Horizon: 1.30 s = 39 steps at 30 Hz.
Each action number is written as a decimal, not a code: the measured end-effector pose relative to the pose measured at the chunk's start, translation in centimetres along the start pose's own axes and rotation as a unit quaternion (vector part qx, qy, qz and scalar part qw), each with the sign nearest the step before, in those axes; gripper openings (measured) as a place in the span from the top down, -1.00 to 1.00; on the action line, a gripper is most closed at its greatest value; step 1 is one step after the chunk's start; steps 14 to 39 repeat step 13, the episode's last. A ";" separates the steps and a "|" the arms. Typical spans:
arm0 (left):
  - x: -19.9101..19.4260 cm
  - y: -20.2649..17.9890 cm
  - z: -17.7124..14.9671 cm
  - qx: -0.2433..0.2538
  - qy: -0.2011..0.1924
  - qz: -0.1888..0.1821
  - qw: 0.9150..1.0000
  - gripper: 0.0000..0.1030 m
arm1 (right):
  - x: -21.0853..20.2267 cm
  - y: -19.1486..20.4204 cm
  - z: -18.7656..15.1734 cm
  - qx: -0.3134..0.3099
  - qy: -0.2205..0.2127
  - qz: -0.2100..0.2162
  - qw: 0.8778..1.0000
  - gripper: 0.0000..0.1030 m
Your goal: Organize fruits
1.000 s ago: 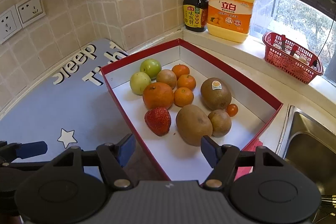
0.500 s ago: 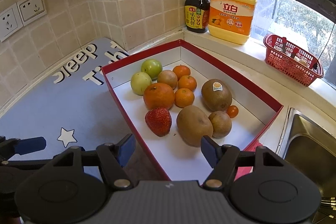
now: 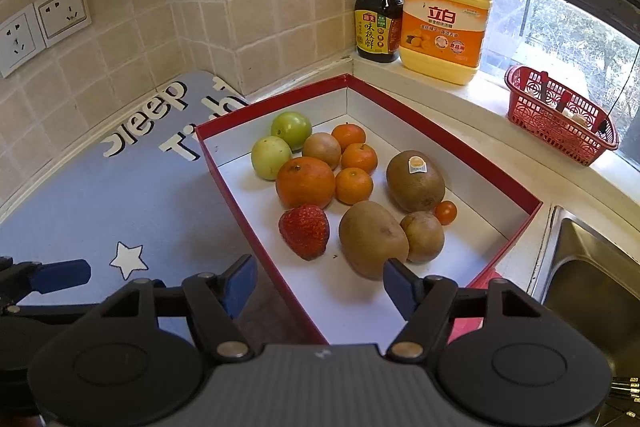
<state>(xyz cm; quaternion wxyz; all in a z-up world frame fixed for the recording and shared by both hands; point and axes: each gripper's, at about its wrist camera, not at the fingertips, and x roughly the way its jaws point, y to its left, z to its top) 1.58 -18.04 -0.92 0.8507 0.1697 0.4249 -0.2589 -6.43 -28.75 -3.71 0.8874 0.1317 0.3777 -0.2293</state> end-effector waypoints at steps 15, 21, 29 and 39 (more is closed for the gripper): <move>-0.4 0.4 0.0 -0.001 -0.042 0.062 0.997 -0.55 | 0.0 -0.3 0.1 -0.003 -0.009 -0.008 1.000 -0.50; -0.4 0.4 0.0 -0.001 -0.042 0.062 0.997 -0.55 | 0.0 -0.3 0.1 -0.003 -0.009 -0.008 1.000 -0.50; -0.4 0.4 0.0 -0.001 -0.042 0.062 0.997 -0.55 | 0.0 -0.3 0.1 -0.003 -0.009 -0.008 1.000 -0.50; -0.4 0.4 0.0 -0.001 -0.042 0.062 0.997 -0.55 | 0.0 -0.3 0.1 -0.003 -0.009 -0.008 1.000 -0.50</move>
